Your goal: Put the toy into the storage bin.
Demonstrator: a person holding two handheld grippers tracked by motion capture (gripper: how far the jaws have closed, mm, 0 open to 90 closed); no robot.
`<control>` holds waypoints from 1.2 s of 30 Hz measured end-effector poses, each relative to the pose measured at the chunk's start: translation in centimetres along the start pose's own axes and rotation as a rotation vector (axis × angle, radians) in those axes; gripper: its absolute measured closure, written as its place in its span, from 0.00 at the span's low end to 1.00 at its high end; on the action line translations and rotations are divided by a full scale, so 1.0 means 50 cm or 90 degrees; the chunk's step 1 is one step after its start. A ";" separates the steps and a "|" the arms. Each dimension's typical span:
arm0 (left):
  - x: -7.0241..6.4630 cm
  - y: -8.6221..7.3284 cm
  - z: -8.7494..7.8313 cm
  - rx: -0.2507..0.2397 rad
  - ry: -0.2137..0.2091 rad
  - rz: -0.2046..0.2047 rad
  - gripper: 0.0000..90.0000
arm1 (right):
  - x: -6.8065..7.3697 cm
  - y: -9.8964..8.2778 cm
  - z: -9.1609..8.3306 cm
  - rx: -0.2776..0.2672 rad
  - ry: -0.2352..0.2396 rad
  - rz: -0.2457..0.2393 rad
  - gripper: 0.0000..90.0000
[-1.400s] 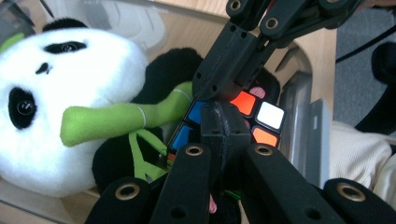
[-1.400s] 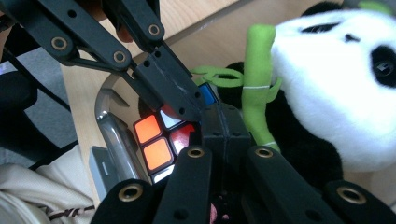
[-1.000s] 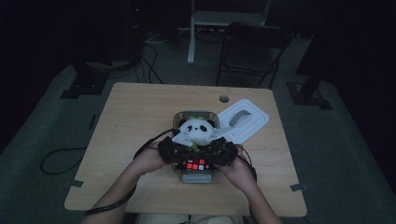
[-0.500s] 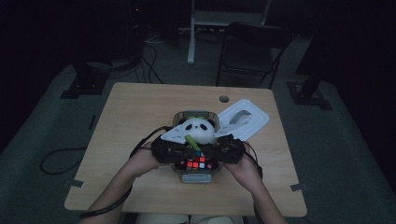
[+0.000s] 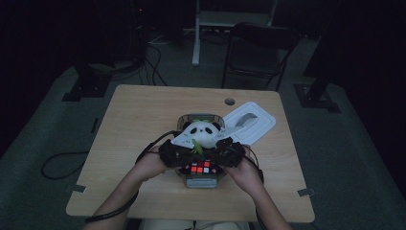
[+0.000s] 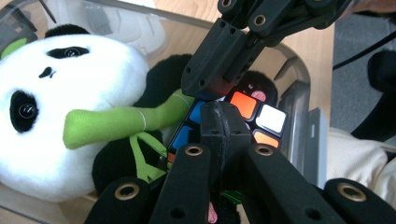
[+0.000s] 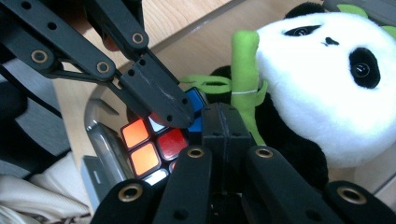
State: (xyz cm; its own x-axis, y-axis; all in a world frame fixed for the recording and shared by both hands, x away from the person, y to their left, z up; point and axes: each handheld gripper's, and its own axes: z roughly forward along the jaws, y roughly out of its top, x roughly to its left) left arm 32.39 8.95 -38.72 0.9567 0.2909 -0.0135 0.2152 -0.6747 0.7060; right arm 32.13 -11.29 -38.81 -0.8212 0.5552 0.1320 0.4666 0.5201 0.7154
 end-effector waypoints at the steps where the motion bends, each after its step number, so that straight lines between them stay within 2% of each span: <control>1: -0.001 0.000 0.002 0.001 0.002 0.001 1.00 | 0.000 0.000 0.000 0.004 0.003 -0.001 1.00; 2: -0.001 0.000 0.005 0.006 0.008 0.001 1.00 | -0.001 -0.001 0.002 0.006 0.006 0.000 1.00; 5: 0.002 0.002 0.017 0.018 0.018 0.008 1.00 | -0.003 -0.004 0.012 0.016 -0.012 -0.003 1.00; 8: 0.007 0.003 0.020 0.028 0.014 0.016 1.00 | 0.000 -0.001 0.016 0.028 -0.022 -0.009 1.00; 12: 0.010 0.001 0.025 0.031 0.016 0.013 1.00 | -0.004 0.002 0.021 0.040 -0.018 -0.009 1.00; 14: 0.005 -0.002 0.028 0.038 0.027 0.024 1.00 | -0.004 0.002 0.024 0.043 -0.018 -0.009 1.00; 16: 0.004 -0.006 0.029 0.033 0.026 0.018 1.00 | -0.004 -0.001 0.026 0.044 -0.016 -0.010 1.00; 19: 0.001 -0.004 0.027 0.035 0.027 0.029 1.00 | -0.004 -0.005 0.026 0.033 -0.011 -0.002 1.00; 20: 0.002 -0.001 0.021 0.025 0.023 0.022 1.00 | -0.004 -0.006 0.023 0.030 -0.007 -0.003 1.00; 21: 0.000 0.000 0.016 0.017 0.021 0.018 1.00 | -0.008 -0.007 0.016 0.016 0.006 0.009 1.00; 22: -0.001 0.000 0.010 0.007 0.008 0.019 1.00 | -0.011 -0.008 0.011 0.004 0.011 0.018 1.00; 23: 0.001 0.001 0.004 -0.006 0.003 0.001 1.00 | -0.013 -0.009 0.004 -0.005 0.015 0.024 0.99; 24: 0.004 -0.001 -0.002 -0.026 -0.009 -0.011 1.00 | -0.017 -0.009 -0.002 -0.022 0.017 0.037 0.79; 25: 0.006 -0.003 -0.007 -0.034 -0.013 -0.014 1.00 | -0.022 -0.008 -0.004 -0.026 0.007 0.045 0.74; 26: 0.008 -0.003 -0.010 -0.037 -0.002 -0.017 0.94 | -0.029 -0.009 -0.008 -0.033 0.006 0.050 0.67; 27: 0.010 -0.004 -0.012 -0.037 -0.004 -0.018 0.94 | -0.036 -0.009 -0.010 -0.038 0.006 0.060 0.60; 29: 0.019 -0.006 -0.015 -0.041 -0.003 -0.032 0.91 | -0.048 -0.011 -0.012 -0.040 0.008 0.076 0.54; 31: 0.027 -0.009 -0.020 -0.048 -0.004 -0.046 0.89 | -0.058 -0.016 -0.019 -0.064 -0.007 0.088 0.53; 33: 0.030 -0.012 -0.025 -0.056 -0.003 -0.050 0.82 | -0.067 -0.021 -0.023 -0.073 -0.018 0.095 0.47; 34: 0.032 -0.013 -0.029 -0.063 -0.004 -0.058 0.74 | -0.071 -0.023 -0.025 -0.078 -0.020 0.099 0.44; 35: 0.036 -0.015 -0.035 -0.072 -0.005 -0.065 0.69 | -0.073 -0.026 -0.028 -0.083 -0.027 0.103 0.40; 36: 0.038 -0.017 -0.039 -0.077 0.002 -0.069 0.65 | -0.077 -0.029 -0.031 -0.086 -0.040 0.108 0.39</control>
State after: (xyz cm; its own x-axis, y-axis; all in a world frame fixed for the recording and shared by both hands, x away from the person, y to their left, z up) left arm 33.66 11.41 -37.96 0.9284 0.3598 -0.0923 0.2917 -0.5526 0.7807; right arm 34.11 -15.17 -39.28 -0.7106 0.6688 0.2184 0.5446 0.3264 0.7726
